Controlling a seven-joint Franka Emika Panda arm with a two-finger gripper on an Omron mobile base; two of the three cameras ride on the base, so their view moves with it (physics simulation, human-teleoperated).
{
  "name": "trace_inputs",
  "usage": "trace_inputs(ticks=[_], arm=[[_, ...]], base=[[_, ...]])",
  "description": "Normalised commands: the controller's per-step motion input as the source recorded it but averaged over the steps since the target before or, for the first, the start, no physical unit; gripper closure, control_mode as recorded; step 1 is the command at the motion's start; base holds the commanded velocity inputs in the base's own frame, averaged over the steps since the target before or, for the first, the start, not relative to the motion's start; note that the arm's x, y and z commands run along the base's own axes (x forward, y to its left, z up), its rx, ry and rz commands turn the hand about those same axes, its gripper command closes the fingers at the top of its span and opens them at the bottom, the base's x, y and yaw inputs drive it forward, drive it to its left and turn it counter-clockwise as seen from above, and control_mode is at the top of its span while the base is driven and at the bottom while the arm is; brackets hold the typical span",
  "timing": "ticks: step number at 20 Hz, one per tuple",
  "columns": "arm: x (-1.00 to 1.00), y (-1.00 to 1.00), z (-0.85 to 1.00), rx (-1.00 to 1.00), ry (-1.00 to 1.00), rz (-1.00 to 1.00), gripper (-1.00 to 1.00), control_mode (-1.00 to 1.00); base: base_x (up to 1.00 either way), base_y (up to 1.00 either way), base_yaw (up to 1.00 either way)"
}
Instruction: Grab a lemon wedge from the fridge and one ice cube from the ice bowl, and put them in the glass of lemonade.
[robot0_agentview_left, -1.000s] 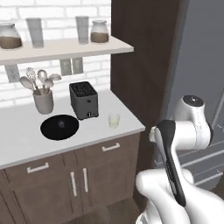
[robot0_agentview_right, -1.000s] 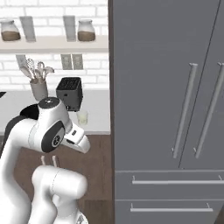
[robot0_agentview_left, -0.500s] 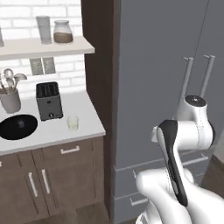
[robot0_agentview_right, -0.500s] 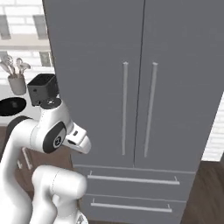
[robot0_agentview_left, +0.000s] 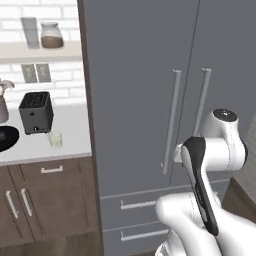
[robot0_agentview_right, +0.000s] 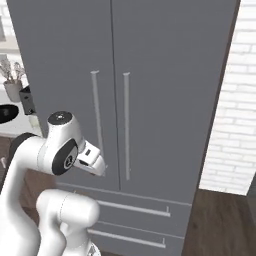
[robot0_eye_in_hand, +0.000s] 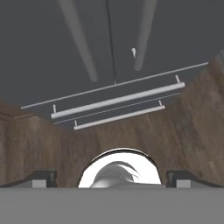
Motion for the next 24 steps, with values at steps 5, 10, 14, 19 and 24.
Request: trace_inputs(ticks=[5, 10, 14, 19, 24], arm=[[0.0, 0.0, 0.0, 0.0, 0.0, 0.0, -1.0, 1.0], [0.0, 0.0, 0.0, 0.0, 0.0, 0.0, -1.0, 1.0], [0.0, 0.0, 0.0, 0.0, 0.0, 0.0, -1.0, 1.0], [0.0, 0.0, 0.0, 0.0, 0.0, 0.0, -1.0, 1.0], [0.0, 0.0, 0.0, 0.0, 0.0, 0.0, -1.0, 1.0]], base=[[-0.58, 0.0, 0.08], [-0.98, -0.13, 0.12], [-0.06, -0.16, 0.03], [0.28, -0.44, 0.05], [0.07, -0.49, 0.0]])
